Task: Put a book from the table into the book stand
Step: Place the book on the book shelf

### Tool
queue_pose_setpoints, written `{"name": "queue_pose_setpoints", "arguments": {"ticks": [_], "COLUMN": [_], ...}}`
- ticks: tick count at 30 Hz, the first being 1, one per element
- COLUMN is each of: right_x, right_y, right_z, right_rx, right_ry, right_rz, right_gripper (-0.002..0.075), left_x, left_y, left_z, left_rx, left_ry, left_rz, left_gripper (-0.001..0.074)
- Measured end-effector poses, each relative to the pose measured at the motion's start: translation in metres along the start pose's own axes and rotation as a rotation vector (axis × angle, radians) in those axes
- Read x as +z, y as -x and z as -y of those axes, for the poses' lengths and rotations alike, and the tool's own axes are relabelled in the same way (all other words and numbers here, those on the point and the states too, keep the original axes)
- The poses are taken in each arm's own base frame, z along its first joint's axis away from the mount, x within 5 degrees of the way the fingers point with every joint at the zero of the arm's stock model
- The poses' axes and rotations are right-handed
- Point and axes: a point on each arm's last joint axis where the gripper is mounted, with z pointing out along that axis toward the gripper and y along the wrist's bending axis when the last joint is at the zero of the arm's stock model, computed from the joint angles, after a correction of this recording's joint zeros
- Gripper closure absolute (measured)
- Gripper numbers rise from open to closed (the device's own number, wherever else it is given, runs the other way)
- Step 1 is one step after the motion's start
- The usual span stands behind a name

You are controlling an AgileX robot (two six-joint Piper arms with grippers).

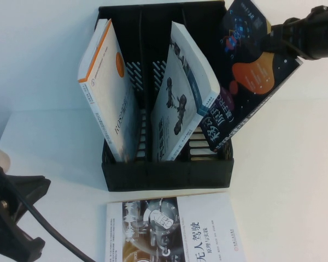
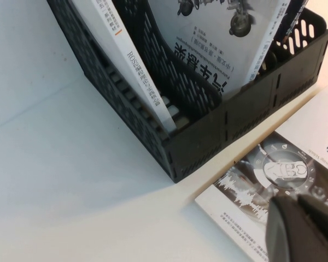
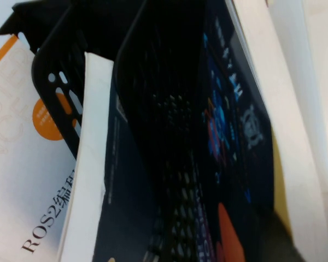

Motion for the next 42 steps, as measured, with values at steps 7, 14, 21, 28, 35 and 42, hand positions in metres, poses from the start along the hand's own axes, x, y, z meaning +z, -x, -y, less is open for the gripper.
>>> {"name": "queue_pose_setpoints", "arguments": {"ticks": [7,14,21,28,35,42], "right_x": [0.003,0.003,-0.005,-0.009,-0.032,-0.060], "right_y": [0.000,0.003,0.011,0.014,0.003,-0.019], "right_z": [0.000,0.000,-0.011,-0.018,-0.028,-0.019], "right_rx": [0.037,0.083,0.099,0.085,-0.067,-0.183], "right_ry": [0.018,0.026,0.102,0.154,0.147,-0.053], "right_rz": [0.007,0.028,0.056,0.066,-0.101,-0.398], "right_gripper": [0.0492,0.0392,0.0389,0.0402,0.0648,0.0715], "left_x": [0.000,0.000,0.000,0.000,0.000,0.000], "left_y": [0.000,0.000,0.001,0.001,0.001,0.001], "left_z": [0.000,0.000,0.000,0.000,0.000,0.000], "left_rx": [-0.005,-0.006,-0.007,-0.012,-0.012,-0.012], "left_ry": [-0.003,-0.003,-0.003,-0.005,-0.005,-0.005], "left_rz": [0.001,0.002,0.006,0.009,0.009,0.009], "left_gripper": [0.0739,0.0739,0.0739,0.0739,0.0739,0.0739]}}
